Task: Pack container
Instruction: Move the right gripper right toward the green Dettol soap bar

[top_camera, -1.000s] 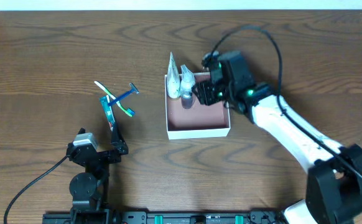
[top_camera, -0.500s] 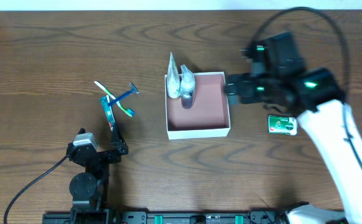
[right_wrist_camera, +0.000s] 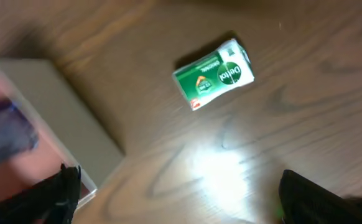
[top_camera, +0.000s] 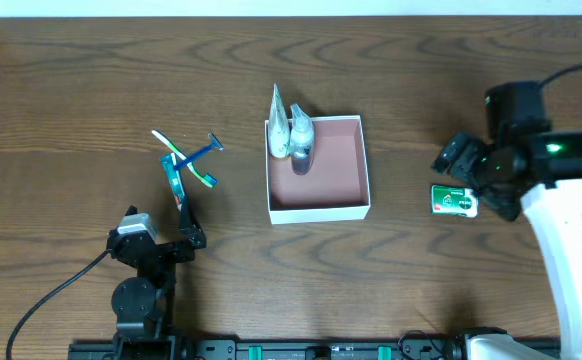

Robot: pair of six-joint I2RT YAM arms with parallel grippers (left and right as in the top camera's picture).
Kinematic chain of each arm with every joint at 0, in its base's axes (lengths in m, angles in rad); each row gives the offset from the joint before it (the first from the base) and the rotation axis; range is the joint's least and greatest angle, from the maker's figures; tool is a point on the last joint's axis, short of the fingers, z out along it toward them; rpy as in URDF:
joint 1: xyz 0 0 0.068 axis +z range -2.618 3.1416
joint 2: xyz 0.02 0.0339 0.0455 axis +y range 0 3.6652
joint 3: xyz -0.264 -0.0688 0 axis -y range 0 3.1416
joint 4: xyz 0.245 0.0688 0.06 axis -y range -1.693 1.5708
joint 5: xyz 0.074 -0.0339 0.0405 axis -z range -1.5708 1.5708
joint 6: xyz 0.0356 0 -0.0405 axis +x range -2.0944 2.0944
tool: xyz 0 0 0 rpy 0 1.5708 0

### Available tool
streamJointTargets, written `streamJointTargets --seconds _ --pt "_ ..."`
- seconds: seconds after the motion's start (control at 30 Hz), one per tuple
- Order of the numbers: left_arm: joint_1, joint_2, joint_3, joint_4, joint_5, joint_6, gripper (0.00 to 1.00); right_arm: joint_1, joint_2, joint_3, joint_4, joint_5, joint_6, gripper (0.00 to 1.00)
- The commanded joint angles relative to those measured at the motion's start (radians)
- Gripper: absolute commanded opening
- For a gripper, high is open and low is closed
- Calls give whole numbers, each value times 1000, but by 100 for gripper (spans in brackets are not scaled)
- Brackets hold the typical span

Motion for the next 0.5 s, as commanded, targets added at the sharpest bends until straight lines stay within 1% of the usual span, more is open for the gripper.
streamJointTargets --seconds 0.0,0.17,0.3,0.47 --pt "6 -1 -21 -37 -8 9 98 -5 4 -145 75 39 202 99" --pt "6 -1 -21 -37 -8 9 98 -5 4 -342 271 38 347 99" --pt "6 -1 -21 -37 -8 9 98 -5 4 -414 384 41 401 99" --pt "6 -1 -21 -37 -8 9 98 -5 5 -480 500 74 543 99"
